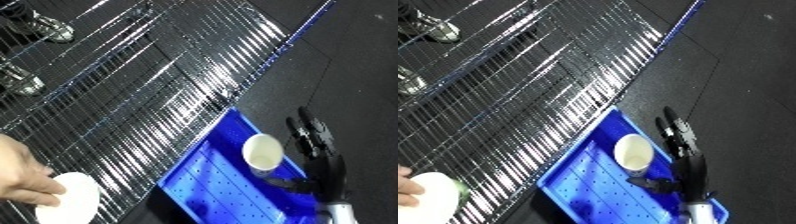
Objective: Pick up the object and place it into the box
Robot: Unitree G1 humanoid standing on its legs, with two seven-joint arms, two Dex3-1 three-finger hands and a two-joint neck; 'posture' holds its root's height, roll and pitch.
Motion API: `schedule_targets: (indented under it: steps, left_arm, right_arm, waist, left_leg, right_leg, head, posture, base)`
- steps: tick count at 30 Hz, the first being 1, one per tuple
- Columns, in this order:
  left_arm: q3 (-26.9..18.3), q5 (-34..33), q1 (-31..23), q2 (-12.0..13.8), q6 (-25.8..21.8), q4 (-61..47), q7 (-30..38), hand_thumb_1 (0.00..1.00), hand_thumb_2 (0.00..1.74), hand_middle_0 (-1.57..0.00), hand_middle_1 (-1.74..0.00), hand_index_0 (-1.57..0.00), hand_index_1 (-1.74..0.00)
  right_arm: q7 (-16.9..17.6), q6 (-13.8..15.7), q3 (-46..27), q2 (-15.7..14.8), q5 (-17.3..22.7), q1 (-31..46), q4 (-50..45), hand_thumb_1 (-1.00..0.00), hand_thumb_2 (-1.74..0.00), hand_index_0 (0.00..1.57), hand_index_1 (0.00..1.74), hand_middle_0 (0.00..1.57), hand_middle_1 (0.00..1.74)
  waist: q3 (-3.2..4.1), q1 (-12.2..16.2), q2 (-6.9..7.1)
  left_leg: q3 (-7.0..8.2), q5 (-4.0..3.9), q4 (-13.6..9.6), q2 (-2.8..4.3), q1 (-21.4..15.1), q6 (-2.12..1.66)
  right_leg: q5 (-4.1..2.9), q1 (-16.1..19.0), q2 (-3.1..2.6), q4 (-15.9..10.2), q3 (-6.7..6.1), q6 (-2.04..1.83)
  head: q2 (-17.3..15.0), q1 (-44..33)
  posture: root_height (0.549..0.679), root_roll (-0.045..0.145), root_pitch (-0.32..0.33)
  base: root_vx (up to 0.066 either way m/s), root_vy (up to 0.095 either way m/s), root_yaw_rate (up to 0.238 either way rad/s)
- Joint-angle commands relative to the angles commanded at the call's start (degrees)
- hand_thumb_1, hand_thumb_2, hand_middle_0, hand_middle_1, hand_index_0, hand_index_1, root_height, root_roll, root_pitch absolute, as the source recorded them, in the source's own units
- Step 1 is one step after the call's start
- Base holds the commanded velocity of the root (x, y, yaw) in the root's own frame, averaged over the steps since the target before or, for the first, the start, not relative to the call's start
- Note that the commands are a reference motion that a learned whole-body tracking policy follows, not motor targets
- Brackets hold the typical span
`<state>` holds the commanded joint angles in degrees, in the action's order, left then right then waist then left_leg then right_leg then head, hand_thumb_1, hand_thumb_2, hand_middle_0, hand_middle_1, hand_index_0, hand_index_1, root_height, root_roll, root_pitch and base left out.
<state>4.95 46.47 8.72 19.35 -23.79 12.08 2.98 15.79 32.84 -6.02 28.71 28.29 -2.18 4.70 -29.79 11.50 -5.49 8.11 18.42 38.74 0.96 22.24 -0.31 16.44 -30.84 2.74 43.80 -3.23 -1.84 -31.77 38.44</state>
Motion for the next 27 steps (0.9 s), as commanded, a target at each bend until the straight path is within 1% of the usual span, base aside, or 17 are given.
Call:
schedule_targets:
  steps: [3, 9, 12, 14, 18, 21, 24, 25, 27]
  left_arm:
    - [-0.04, 0.21, -0.16, -0.04, -0.29, 0.07, -0.15, 1.00, 1.74, -1.57, -1.74, -1.57, -1.74]
    - [-0.21, 0.32, -0.53, -0.08, -0.49, -0.41, -0.02, 1.00, 1.74, -1.57, -1.74, -1.57, -1.74]
    - [-0.08, 0.11, -0.86, -0.13, -0.44, -1.11, 0.14, 1.00, 1.74, -1.57, -1.74, -1.57, -1.74]
    - [0.23, -0.07, -0.90, -0.11, -0.08, -1.91, 0.57, 1.00, 1.74, -1.57, -1.74, -1.57, -1.74]
    - [0.94, -0.14, -0.48, 0.16, 0.99, -2.89, 1.42, 1.00, 1.74, -1.57, -1.74, -1.57, -1.74]
    - [1.16, -0.25, 0.05, 0.44, 2.14, -3.08, 1.57, 1.00, 1.74, -1.57, -1.74, -1.57, -1.74]
    - [1.25, -1.02, 0.67, 1.07, 3.56, -3.35, 1.72, 1.00, 1.74, -1.57, -1.74, -1.57, -1.74]
    - [1.23, -1.26, 0.86, 1.30, 3.96, -3.42, 1.75, 1.00, 1.74, -1.57, -1.74, -1.57, -1.74]
    - [1.14, -1.83, 1.41, 1.92, 4.73, -3.45, 1.63, 1.00, 1.74, -1.57, -1.74, -1.57, -1.74]
  right_arm:
    - [-0.81, -0.05, -0.03, -0.17, 0.76, 0.18, 0.21, 0.00, 0.00, 0.00, 0.00, 0.00, 0.00]
    - [-1.77, -0.36, 0.34, -1.21, 2.21, 0.72, -0.88, 0.00, 0.00, 0.00, 0.00, 0.00, 0.00]
    - [-2.93, 0.12, 0.86, -1.85, 1.87, 0.62, -2.54, 0.00, 0.00, 0.00, 0.00, 0.00, 0.00]
    - [-3.78, -0.23, 1.68, -2.15, 1.39, -0.17, -4.15, 0.00, 0.00, 0.00, 0.00, 0.00, 0.00]
    - [-6.08, -2.40, 3.82, -1.93, -0.29, -3.15, -7.06, 0.00, 0.00, 0.00, 0.00, 0.00, 0.00]
    - [-7.87, -4.59, 5.70, -1.89, -1.25, -5.95, -8.77, 0.00, 0.00, 0.00, 0.00, 0.00, 0.00]
    - [-9.39, -7.66, 7.89, -2.03, -1.56, -8.82, -10.05, 0.00, 0.00, 0.00, 0.00, 0.00, 0.00]
    - [-9.74, -8.56, 8.49, -2.08, -1.62, -9.57, -10.32, 0.00, 0.00, 0.00, 0.00, 0.00, 0.00]
    - [-10.42, -10.13, 9.81, -2.22, -1.88, -11.10, -10.59, 0.00, 0.00, 0.00, 0.00, 0.00, 0.00]
  waist:
    - [0.00, -0.07, -0.02]
    - [0.00, -0.31, 0.28]
    - [0.00, -0.70, 0.46]
    - [0.00, -1.23, 0.55]
    - [0.00, -2.75, 0.87]
    - [0.00, -4.19, 1.31]
    - [0.00, -5.86, 2.12]
    - [0.00, -6.32, 2.40]
    - [0.00, -7.42, 3.07]
  left_leg:
    - [-0.16, -0.53, -0.07, -0.02, 0.09, -0.16]
    - [-0.56, -1.25, -0.07, 0.06, 0.42, -0.28]
    - [-0.89, -1.55, 0.10, 0.11, 0.66, -0.34]
    - [-1.22, -1.75, 0.05, 0.07, 0.78, -0.33]
    - [-2.25, -2.31, 0.48, -0.13, 1.27, -0.42]
    - [-3.15, -2.34, 0.89, -0.24, 1.70, -0.45]
    - [-4.30, -2.35, 1.39, -0.37, 2.44, -0.46]
    - [-4.64, -2.37, 1.55, -0.41, 2.70, -0.45]
    - [-5.44, -2.42, 1.74, -0.51, 3.30, -0.42]
  right_leg:
    - [0.06, 0.04, 0.00, -0.04, 0.12, 0.15]
    - [0.15, -0.06, -0.08, 0.18, 0.47, 0.38]
    - [0.22, 0.01, 0.02, 0.33, 0.72, 0.47]
    - [0.28, 0.06, 0.08, 0.47, 0.97, 0.53]
    - [0.56, 0.35, 0.30, 1.02, 1.67, 0.77]
    - [0.85, 0.64, 0.59, 1.62, 2.36, 0.87]
    - [0.98, 0.80, 0.80, 2.26, 3.23, 0.87]
    - [0.98, 0.79, 0.85, 2.45, 3.48, 0.86]
    - [0.83, 0.72, 0.92, 2.73, 4.09, 0.74]
  head:
    - [1.15, -0.87]
    - [2.02, -3.73]
    - [2.09, -5.54]
    - [1.77, -6.89]
    - [1.31, -11.06]
    - [1.53, -14.49]
    - [1.61, -18.78]
    - [1.61, -18.78]
    - [1.09, -23.07]
  posture:
    - [0.640, 0.105, 0.074]
    - [0.640, 0.106, 0.073]
    - [0.640, 0.106, 0.072]
    - [0.640, 0.105, 0.070]
    - [0.639, 0.103, 0.063]
    - [0.638, 0.099, 0.057]
    - [0.637, 0.093, 0.052]
    - [0.636, 0.091, 0.051]
    - [0.636, 0.086, 0.051]
  base:
    - [0.004, -0.017, 0.022]
    - [0.001, -0.020, 0.021]
    - [0.000, -0.022, 0.057]
    - [-0.006, -0.024, 0.096]
    - [0.003, -0.044, 0.118]
    - [0.014, -0.075, 0.142]
    - [0.010, -0.112, 0.157]
    - [0.004, -0.103, 0.133]
    - [-0.002, -0.136, 0.181]
